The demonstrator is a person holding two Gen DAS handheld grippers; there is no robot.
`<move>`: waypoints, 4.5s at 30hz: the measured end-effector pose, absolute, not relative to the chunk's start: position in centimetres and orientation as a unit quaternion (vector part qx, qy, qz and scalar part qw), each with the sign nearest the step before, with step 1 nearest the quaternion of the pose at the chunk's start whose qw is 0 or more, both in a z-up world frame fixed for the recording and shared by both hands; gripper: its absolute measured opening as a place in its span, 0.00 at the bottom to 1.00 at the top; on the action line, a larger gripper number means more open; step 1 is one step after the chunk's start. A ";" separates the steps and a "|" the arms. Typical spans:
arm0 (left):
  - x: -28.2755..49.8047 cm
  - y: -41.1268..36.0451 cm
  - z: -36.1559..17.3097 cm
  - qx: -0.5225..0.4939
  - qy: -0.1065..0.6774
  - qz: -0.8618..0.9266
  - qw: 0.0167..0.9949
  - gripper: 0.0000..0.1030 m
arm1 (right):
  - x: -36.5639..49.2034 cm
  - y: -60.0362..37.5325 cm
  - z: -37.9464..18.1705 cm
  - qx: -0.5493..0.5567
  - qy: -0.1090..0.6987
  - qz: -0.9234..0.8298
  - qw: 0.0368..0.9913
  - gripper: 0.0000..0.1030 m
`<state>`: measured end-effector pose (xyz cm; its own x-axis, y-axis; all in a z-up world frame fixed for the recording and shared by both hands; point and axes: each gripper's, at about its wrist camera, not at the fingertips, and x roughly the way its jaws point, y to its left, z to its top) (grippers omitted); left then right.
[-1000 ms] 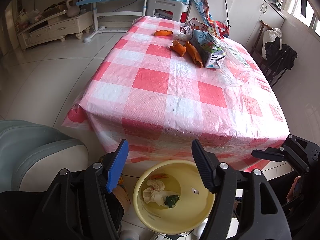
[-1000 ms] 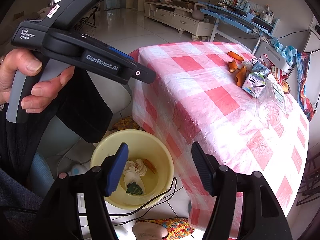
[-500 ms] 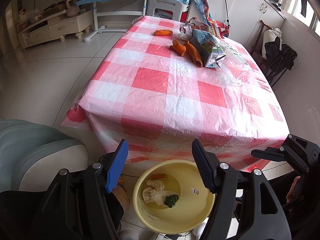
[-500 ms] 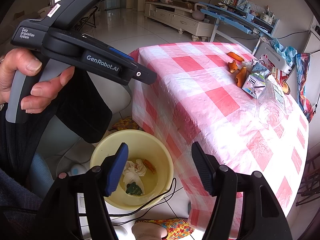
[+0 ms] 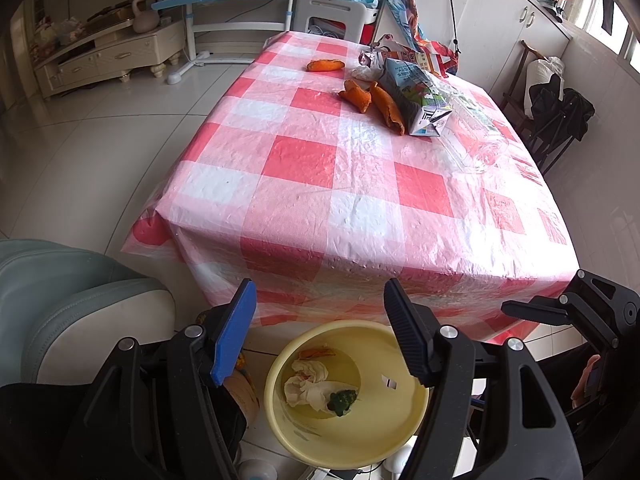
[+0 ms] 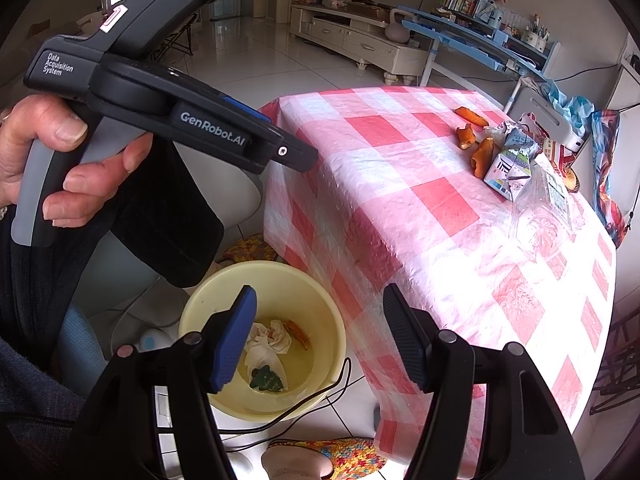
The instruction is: Collect trash
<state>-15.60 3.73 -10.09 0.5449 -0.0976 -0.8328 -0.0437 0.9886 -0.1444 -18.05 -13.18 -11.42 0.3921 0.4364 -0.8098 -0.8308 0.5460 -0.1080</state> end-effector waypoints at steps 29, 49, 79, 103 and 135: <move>1.0 2.7 -8.7 -0.096 0.478 -0.005 0.873 0.63 | -8.8 -14.3 -8.5 -0.203 0.322 0.343 0.859 0.62; 10.0 0.5 -12.2 -0.079 0.508 0.037 0.857 0.63 | 1.5 -18.1 -10.5 -0.140 0.371 0.201 0.896 0.62; 4.7 3.4 -9.7 -0.098 0.486 -0.072 0.865 0.17 | -6.5 -21.5 -9.4 -0.102 0.442 0.318 0.832 0.53; -1.0 2.6 -7.2 -0.018 0.456 -0.061 0.888 0.17 | -14.2 -14.2 -8.5 -0.199 0.432 0.483 0.736 0.53; -16.6 -0.6 -11.5 0.044 0.564 -0.091 0.820 0.17 | -15.1 -17.1 -9.1 -0.106 0.380 0.408 0.823 0.66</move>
